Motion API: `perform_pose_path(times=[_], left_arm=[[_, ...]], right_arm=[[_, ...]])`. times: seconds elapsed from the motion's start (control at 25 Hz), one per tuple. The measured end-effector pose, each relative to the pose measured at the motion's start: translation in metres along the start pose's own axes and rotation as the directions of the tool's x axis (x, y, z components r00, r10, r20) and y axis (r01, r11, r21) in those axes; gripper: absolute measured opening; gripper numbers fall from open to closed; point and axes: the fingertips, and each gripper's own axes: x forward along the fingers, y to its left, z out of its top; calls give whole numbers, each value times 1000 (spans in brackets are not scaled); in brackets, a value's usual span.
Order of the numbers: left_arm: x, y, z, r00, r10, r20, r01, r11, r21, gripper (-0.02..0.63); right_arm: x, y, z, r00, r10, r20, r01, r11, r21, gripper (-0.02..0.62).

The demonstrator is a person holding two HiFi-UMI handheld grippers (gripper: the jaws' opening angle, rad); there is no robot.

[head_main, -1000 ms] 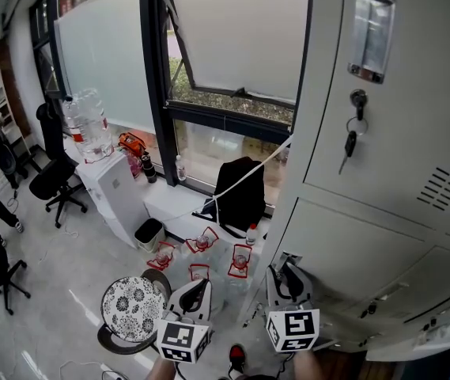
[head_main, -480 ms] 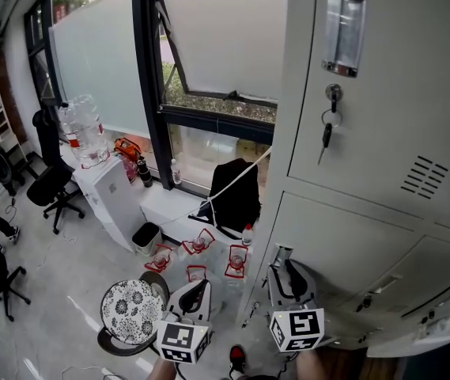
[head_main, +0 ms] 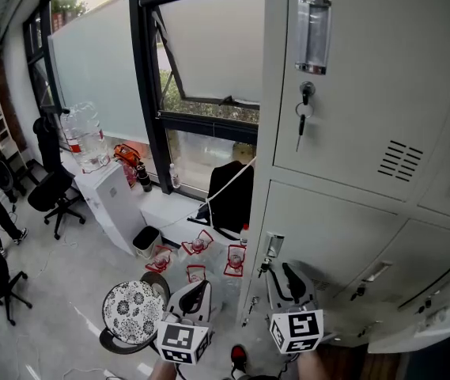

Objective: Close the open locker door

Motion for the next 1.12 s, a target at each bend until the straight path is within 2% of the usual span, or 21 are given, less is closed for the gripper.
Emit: perform_pose_path(times=[0.36, 0.72, 1.12], left_arm=[[-38, -27, -2, 1000, -22, 4, 22, 1000, 15, 21], [-79, -53, -9, 999, -38, 4, 38, 999, 22, 21], [-113, -71, -27, 999, -44, -27, 45, 999, 26, 21]], right_arm=[[-56, 17, -11, 1000, 16, -19, -17, 999, -44, 116], [-113, 29, -18, 1000, 2, 1, -2, 1000, -29, 49], [-154, 42, -34, 1000, 15, -13, -15, 1000, -27, 25]])
